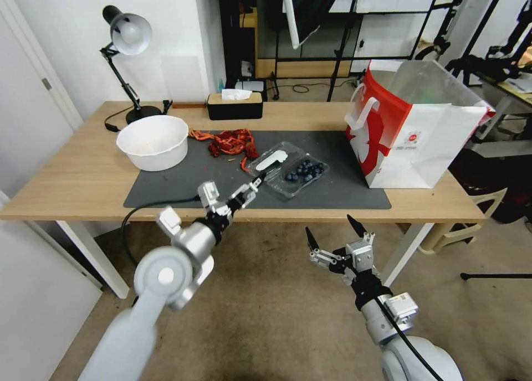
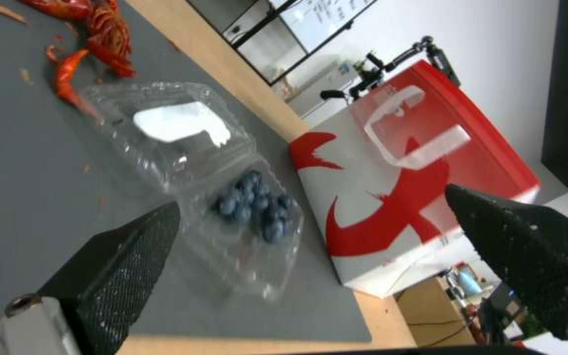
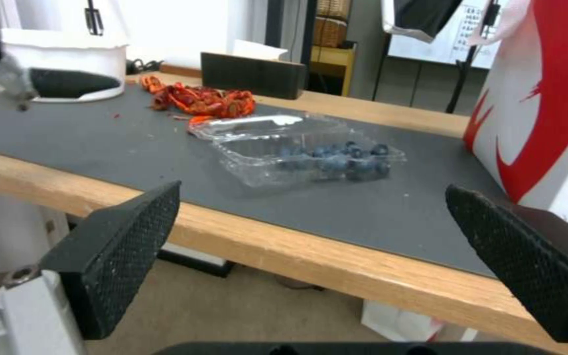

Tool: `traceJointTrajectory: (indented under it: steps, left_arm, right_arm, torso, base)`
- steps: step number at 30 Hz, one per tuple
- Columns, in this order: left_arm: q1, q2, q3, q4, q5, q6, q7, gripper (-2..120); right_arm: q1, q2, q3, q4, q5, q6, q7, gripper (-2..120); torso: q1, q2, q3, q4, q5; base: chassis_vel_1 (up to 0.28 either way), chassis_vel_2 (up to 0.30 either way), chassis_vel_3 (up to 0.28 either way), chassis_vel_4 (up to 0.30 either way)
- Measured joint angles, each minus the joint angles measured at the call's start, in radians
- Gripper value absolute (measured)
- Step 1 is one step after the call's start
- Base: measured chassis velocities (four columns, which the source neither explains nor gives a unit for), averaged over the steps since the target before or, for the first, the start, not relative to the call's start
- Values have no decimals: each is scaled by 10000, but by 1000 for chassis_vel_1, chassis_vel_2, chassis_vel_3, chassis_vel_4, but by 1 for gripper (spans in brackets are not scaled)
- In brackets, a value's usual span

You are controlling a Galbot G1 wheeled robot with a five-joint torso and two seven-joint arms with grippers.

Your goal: Close the takeout container lid, then place the container into the takeout bag.

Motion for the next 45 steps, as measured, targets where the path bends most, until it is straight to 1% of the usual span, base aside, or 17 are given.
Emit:
traceJointTrajectory:
  steps: [2, 6, 8, 10, 11, 12, 13, 15, 16, 18, 20, 22, 23, 25, 30, 39, 45]
  left_arm:
    - [-691, -92, 112, 394, -580, 257, -533, 100]
    - [-1112, -165, 223, 706, -962, 479, -848, 100]
    - [-1481, -269, 309, 995, -1499, 797, -1289, 100]
    - [-1554, -299, 326, 1057, -1605, 904, -1439, 100]
    - [-1740, -378, 397, 1217, -1754, 1211, -1906, 100]
    - [-1859, -425, 459, 1324, -1796, 1338, -2189, 100]
    - [-1859, -425, 459, 1324, -1796, 1338, -2189, 100]
    - [-2074, -503, 571, 1479, -1868, 1409, -2676, 100]
    - [-2074, -503, 571, 1479, -1868, 1409, -2676, 100]
    - [-2311, -598, 640, 1672, -2034, 1416, -3225, 100]
    - [-2363, -620, 648, 1720, -2084, 1416, -3334, 100]
    - [-2566, -722, 661, 1867, -2301, 1442, -3772, 100]
    - [-2566, -722, 661, 1867, -2301, 1442, -3772, 100]
    - [-2681, -813, 662, 1956, -2442, 1490, -4104, 100]
    - [-2820, -872, 665, 2097, -2642, 1530, -4350, 100]
    - [-3122, -1011, 694, 2322, -2785, 1567, -4482, 100]
    - [-3360, -1115, 821, 2643, -2813, 1573, -4514, 100]
  right_arm:
    - [24, 38, 30, 3, -16, -28, 25, 100]
    - [40, 77, 51, 3, -41, -48, 26, 100]
    - [25, 117, 74, 1, -80, -64, 26, 100]
    - [17, 123, 80, 1, -92, -66, 27, 100]
    - [1, 146, 101, 2, -132, -72, 30, 100]
    - [-11, 154, 110, 5, -155, -75, 33, 100]
    - [-11, 154, 110, 5, -155, -75, 33, 100]
    - [-33, 174, 126, 10, -199, -75, 38, 100]
    - [-33, 174, 126, 10, -199, -75, 38, 100]
    - [-62, 196, 127, -3, -251, -65, 52, 100]
    - [-68, 206, 122, -6, -268, -60, 57, 100]
    - [-94, 250, 90, -7, -347, -24, 78, 100]
    - [-94, 250, 90, -7, -347, -24, 78, 100]
    - [-120, 269, 71, -7, -392, 14, 93, 100]
    - [-157, 273, 64, -7, -448, 63, 110, 100]
    - [-212, 275, 53, -5, -549, 101, 113, 100]
    - [-221, 290, 27, -4, -605, 134, 113, 100]
  torso:
    - [0, 0, 0, -1, 1]
    - [0, 0, 0, 0, 1]
    - [0, 0, 0, 1, 2]
    - [0, 0, 0, 0, 1]
    - [0, 0, 0, 0, 1]
    - [0, 0, 0, -1, 1]
    - [0, 0, 0, -1, 1]
    - [0, 0, 0, 0, 1]
    - [0, 0, 0, 0, 1]
    - [0, 0, 0, 0, 0]
    - [0, 0, 0, 0, 1]
    - [0, 0, 0, 0, 1]
    - [0, 0, 0, 0, 1]
    - [0, 0, 0, 0, 1]
    - [0, 0, -1, 0, 1]
    - [-1, 0, -1, 0, 1]
    - [-1, 0, -1, 1, 0]
  base:
    - [0, 0, 0, 0]
    - [0, 0, 0, 0]
    - [0, 0, 0, 0]
    - [0, 0, 0, 0]
    - [0, 0, 0, 0]
    - [0, 0, 0, 0]
    - [0, 0, 0, 0]
    - [0, 0, 0, 0]
    - [0, 0, 0, 0]
    - [0, 0, 0, 0]
    - [0, 0, 0, 0]
    - [0, 0, 0, 0]
    - [0, 0, 0, 0]
    - [0, 0, 0, 0]
    - [0, 0, 0, 0]
    - [0, 0, 0, 0]
    - [0, 0, 0, 0]
